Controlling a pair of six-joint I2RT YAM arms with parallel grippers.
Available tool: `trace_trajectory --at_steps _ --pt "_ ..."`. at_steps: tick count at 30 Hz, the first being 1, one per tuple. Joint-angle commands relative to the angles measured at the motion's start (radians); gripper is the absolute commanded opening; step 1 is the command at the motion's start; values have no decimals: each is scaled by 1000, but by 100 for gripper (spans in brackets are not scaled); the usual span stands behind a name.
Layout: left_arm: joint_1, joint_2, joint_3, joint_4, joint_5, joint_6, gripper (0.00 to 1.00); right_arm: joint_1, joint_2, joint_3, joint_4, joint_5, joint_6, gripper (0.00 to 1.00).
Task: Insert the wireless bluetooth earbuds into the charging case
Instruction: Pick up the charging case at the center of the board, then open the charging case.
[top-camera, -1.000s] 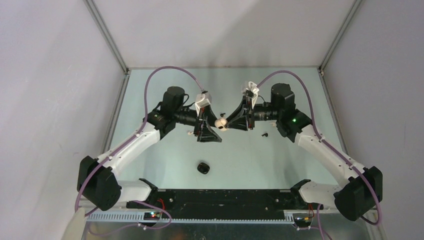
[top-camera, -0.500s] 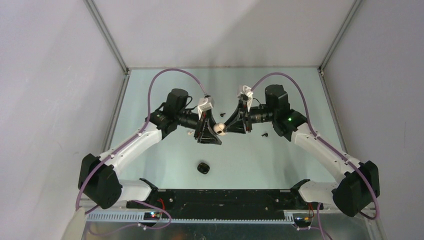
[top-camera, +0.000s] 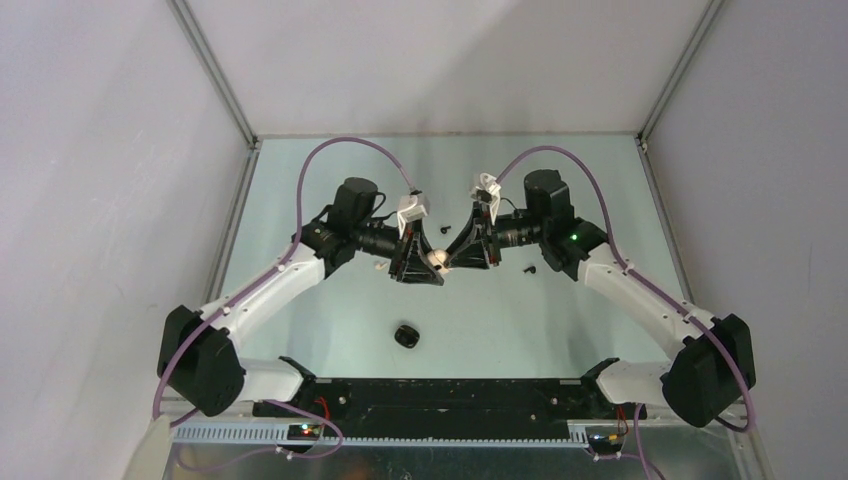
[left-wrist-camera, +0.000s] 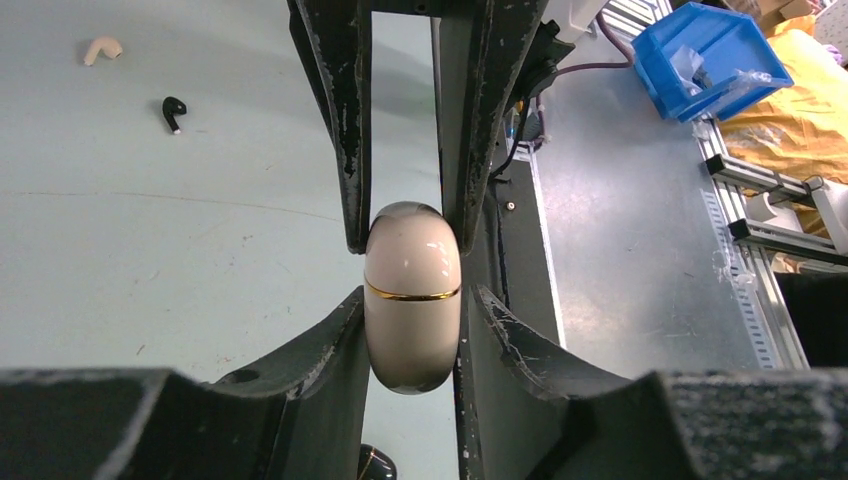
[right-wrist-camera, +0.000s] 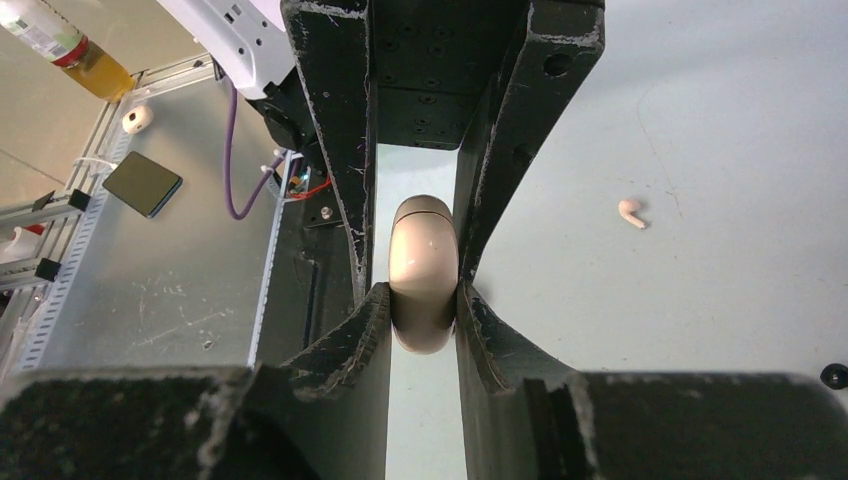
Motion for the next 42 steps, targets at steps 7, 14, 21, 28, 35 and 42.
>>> trace_trajectory --at_steps 7,14,21,28,35,42 --pt "-9 -6 45 18 17 18 35 2 16 5 9 9 -9 2" --pt "-10 -7 46 19 11 19 12 3 19 6 1 1 -15 3" --pt "-11 -18 46 -6 13 51 0 -6 22 6 2 11 -16 17" --pt "-11 -23 42 -14 26 63 0 -32 16 6 4 21 -18 45" --pt "-11 -23 42 -14 31 65 0 -52 -2 6 2 15 -21 53" --pt "-11 -24 40 -19 35 71 0 -60 -20 6 -9 24 -40 58"
